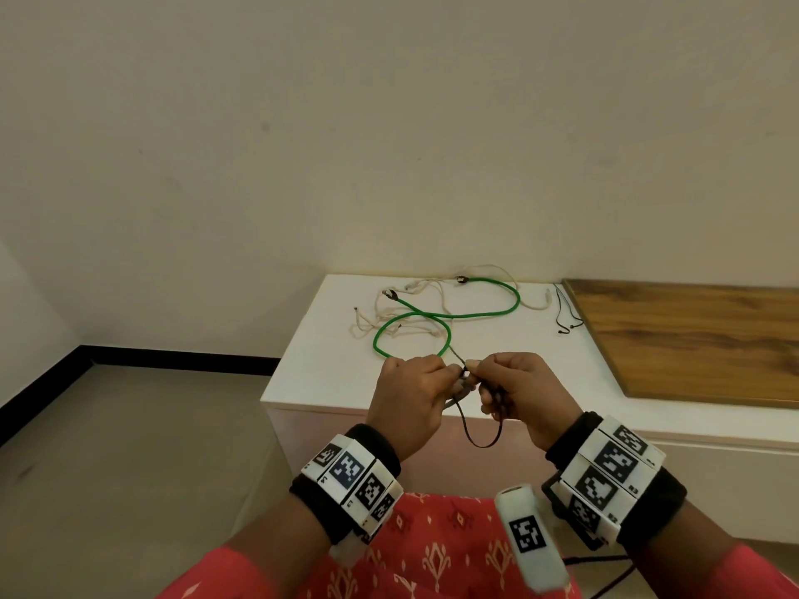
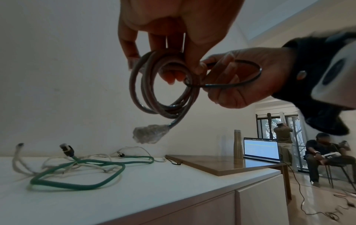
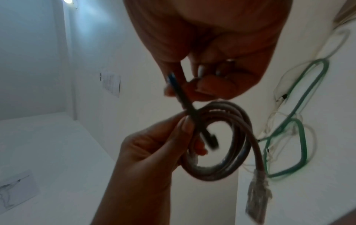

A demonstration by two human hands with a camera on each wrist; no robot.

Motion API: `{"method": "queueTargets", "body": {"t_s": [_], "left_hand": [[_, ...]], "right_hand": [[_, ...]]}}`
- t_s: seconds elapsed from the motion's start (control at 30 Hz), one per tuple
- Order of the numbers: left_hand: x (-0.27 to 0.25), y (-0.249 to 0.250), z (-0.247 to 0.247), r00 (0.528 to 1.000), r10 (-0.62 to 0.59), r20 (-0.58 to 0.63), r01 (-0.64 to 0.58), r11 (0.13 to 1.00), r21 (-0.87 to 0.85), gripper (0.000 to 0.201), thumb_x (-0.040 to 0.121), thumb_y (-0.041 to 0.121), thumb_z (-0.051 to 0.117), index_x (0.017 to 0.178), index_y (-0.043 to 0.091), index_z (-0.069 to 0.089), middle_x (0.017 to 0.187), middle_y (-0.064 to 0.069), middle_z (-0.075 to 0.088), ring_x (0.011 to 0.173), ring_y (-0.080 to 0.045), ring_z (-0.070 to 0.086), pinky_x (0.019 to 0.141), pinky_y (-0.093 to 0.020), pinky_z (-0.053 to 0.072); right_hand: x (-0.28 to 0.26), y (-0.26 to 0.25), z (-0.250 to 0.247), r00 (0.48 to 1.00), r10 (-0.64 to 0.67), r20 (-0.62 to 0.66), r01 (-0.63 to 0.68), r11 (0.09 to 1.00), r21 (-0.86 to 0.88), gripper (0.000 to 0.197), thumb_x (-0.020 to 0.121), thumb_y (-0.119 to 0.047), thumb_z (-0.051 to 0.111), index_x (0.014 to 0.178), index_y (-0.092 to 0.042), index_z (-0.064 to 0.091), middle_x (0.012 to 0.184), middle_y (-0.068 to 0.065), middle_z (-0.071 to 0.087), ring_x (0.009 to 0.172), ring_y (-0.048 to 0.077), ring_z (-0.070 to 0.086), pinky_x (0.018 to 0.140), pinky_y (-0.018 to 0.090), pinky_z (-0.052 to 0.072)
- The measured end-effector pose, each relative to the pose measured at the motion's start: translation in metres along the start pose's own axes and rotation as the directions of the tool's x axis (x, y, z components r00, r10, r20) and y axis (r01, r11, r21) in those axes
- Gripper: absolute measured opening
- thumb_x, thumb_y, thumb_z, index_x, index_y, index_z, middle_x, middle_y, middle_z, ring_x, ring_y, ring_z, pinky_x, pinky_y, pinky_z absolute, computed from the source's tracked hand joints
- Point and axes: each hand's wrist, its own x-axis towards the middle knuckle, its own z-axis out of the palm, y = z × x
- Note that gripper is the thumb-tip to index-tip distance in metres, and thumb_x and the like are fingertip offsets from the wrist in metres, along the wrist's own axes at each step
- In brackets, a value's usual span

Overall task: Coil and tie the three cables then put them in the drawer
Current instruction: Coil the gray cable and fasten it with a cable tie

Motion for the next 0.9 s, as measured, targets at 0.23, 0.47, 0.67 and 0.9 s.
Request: {"method": "queueTargets", "body": {"t_s": [0.23, 0.47, 0.67, 0.9], "left_hand": [[0.0, 0.003, 0.0, 0.998, -0.01, 0.063, 0.014, 0.998, -0.054, 0.023, 0.08, 0.022, 0.046, 0.087, 0.016, 0.067, 0.066, 0.002, 0.061, 0.058, -0.019, 0.057, 0.054, -0.029, 0.033], [-0.002, 0.005, 0.003, 0.991, 0.029, 0.128, -0.019, 0.997, -0.077, 0.03, 0.081, 0.027, 0.042, 0.078, 0.013, 0.068, 0.061, -0.002, 0.061, 0.053, -0.025, 0.057, 0.05, -0.032, 0.039], [-0.014, -0.01, 0.005, 0.952, -0.103, 0.287, 0.131, 0.988, -0.079, 0.047, 0.083, 0.039, 0.029, 0.086, 0.013, 0.068, 0.075, -0.007, 0.064, 0.07, -0.028, 0.059, 0.063, -0.035, 0.038], [-0.008, -0.001, 0.0, 0.932, -0.206, 0.299, 0.28, 0.932, -0.23, 0.041, 0.078, 0.032, 0.038, 0.092, 0.011, 0.07, 0.079, -0.013, 0.064, 0.077, -0.026, 0.057, 0.068, -0.035, 0.041]], "right_hand": [[0.008, 0.003, -0.007, 0.996, -0.05, 0.07, 0.055, 0.996, -0.071, 0.015, 0.086, -0.018, 0.058, 0.077, -0.008, 0.064, 0.08, 0.014, 0.06, 0.077, 0.021, 0.054, 0.076, 0.031, 0.042], [0.01, -0.001, -0.013, 0.969, -0.231, -0.083, 0.233, 0.972, 0.014, 0.019, 0.088, -0.003, 0.052, 0.07, -0.005, 0.053, 0.072, 0.009, 0.061, 0.07, 0.017, 0.057, 0.068, 0.021, 0.05], [0.005, -0.029, -0.028, 0.834, -0.502, -0.229, 0.541, 0.824, 0.166, 0.017, 0.087, -0.005, 0.051, 0.071, -0.009, 0.049, 0.062, -0.005, 0.069, 0.072, 0.008, 0.068, 0.074, 0.023, 0.056], [0.01, -0.007, -0.019, 0.992, -0.118, 0.044, 0.121, 0.99, -0.069, 0.023, 0.086, -0.014, 0.058, 0.107, -0.002, 0.059, 0.102, 0.015, 0.066, 0.096, 0.021, 0.06, 0.084, 0.028, 0.048]]}}
